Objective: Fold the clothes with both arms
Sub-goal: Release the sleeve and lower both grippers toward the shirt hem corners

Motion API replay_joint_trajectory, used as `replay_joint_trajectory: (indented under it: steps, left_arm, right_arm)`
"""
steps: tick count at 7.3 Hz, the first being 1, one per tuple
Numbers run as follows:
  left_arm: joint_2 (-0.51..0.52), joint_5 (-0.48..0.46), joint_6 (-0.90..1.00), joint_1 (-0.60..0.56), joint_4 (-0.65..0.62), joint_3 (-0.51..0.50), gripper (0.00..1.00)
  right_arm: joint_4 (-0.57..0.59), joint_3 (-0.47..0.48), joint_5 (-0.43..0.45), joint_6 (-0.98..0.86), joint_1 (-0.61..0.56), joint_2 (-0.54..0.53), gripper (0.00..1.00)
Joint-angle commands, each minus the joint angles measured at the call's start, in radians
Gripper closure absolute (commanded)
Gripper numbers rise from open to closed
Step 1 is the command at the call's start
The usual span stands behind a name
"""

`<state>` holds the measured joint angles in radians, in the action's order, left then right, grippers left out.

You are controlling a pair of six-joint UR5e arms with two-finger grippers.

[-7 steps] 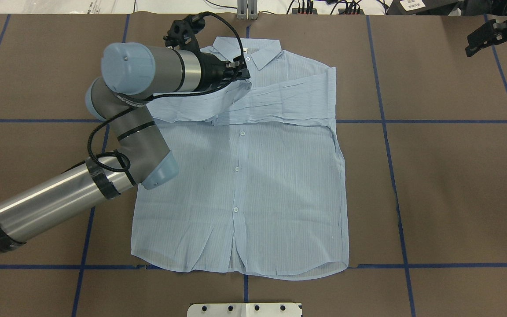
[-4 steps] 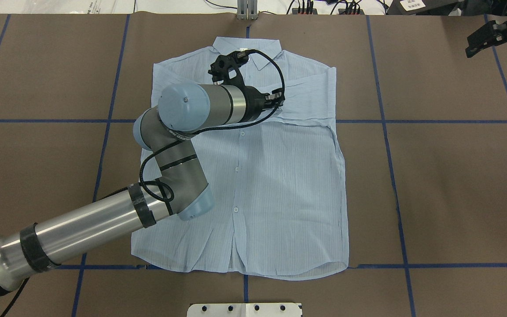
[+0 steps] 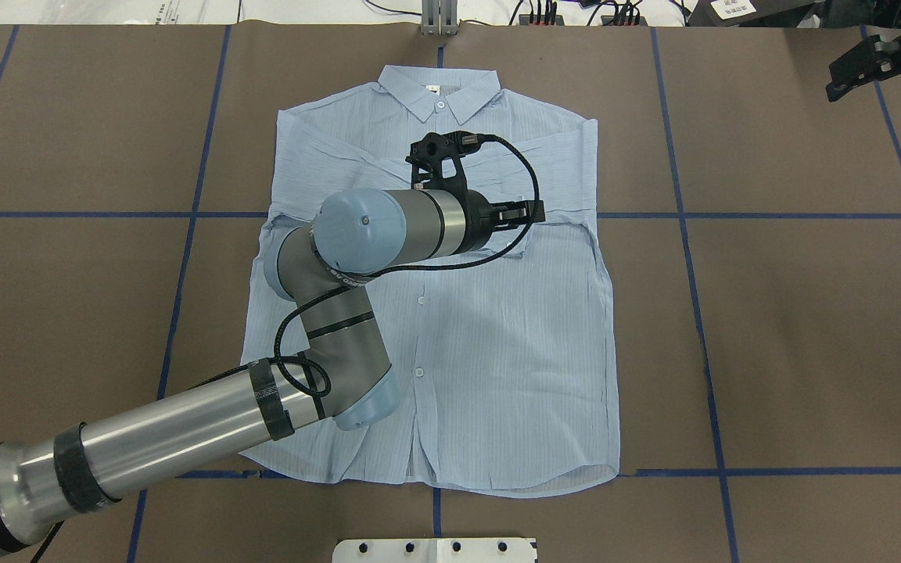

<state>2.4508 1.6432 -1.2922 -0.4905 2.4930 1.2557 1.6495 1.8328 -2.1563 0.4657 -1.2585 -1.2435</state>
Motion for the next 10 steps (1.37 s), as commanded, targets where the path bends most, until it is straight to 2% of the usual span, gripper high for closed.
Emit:
replay_joint_trajectory:
  steps: [1,2,3,4,5,6,8,9,10]
  left_arm:
    - [-0.108,0.122,0.217,-0.017,-0.175,0.225,0.0]
    - [-0.178,0.145,0.238,-0.029,-0.164,0.298,0.0]
    - [-0.247,0.161,0.238,-0.037,-0.177,0.373,0.0]
    - [-0.369,0.159,0.238,-0.042,-0.181,0.46,0.0]
    - [-0.495,0.159,0.238,-0.046,-0.181,0.546,0.0]
    - [-0.586,0.155,0.237,-0.046,-0.181,0.594,0.0]
    - [-0.824,0.13,0.228,-0.022,-0.18,0.736,0.0]
    - [-0.902,0.05,0.205,0.04,-0.181,0.769,0.0]
    - [-0.917,-0.009,0.138,0.111,-0.189,0.768,0.0]
  right_arm:
    - [-0.001,0.045,-0.001,0.014,0.039,-0.007,0.0]
    - [-0.001,0.084,0.001,0.055,0.1,-0.023,0.0]
    - [-0.004,0.158,0.012,0.217,0.178,-0.055,0.0]
    - [-0.058,0.227,0.06,0.372,0.261,-0.082,0.0]
    - [-0.171,0.284,0.14,0.534,0.369,-0.159,0.0]
    - [-0.304,0.301,0.226,0.692,0.472,-0.221,0.0]
    - [-0.347,0.415,0.407,0.923,0.693,-0.339,0.0]
    - [-0.347,0.433,0.531,0.988,0.815,-0.384,0.0]
    - [-0.347,0.433,0.634,1.049,0.911,-0.401,0.0]
